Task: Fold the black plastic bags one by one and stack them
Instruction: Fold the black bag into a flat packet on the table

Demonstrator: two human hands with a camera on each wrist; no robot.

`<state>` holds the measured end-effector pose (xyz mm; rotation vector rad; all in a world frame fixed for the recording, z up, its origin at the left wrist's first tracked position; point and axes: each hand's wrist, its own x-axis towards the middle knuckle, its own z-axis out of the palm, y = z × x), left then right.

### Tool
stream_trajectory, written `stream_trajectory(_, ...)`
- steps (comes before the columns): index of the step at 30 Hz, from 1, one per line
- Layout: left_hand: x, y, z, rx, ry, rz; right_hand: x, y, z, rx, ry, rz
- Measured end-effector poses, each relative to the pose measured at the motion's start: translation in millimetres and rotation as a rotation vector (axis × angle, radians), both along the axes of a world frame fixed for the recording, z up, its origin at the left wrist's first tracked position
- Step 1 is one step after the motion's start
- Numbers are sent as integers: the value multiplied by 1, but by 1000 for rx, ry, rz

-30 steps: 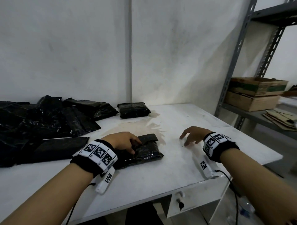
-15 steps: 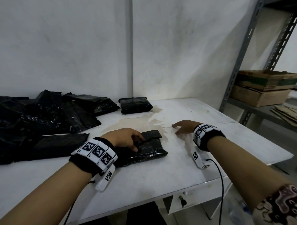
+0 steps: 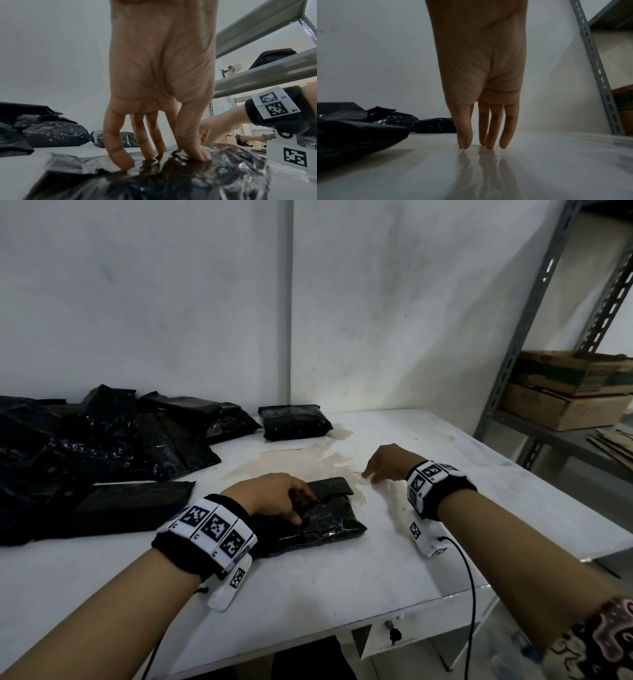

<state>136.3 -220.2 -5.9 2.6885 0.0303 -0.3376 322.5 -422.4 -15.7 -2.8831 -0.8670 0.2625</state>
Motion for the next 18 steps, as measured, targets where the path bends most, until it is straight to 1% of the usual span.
stream_trajectory(9, -1, 0, 1, -5, 3, -4, 4, -8, -2, 69, -30, 2)
stream_trajectory(14, -1, -2, 2, -6, 9, -3, 4, -3, -1, 30, -79, 5)
stream_trajectory(18, -1, -1, 2, -18, 7, 4, 6, -3, 1, 25, -38, 19)
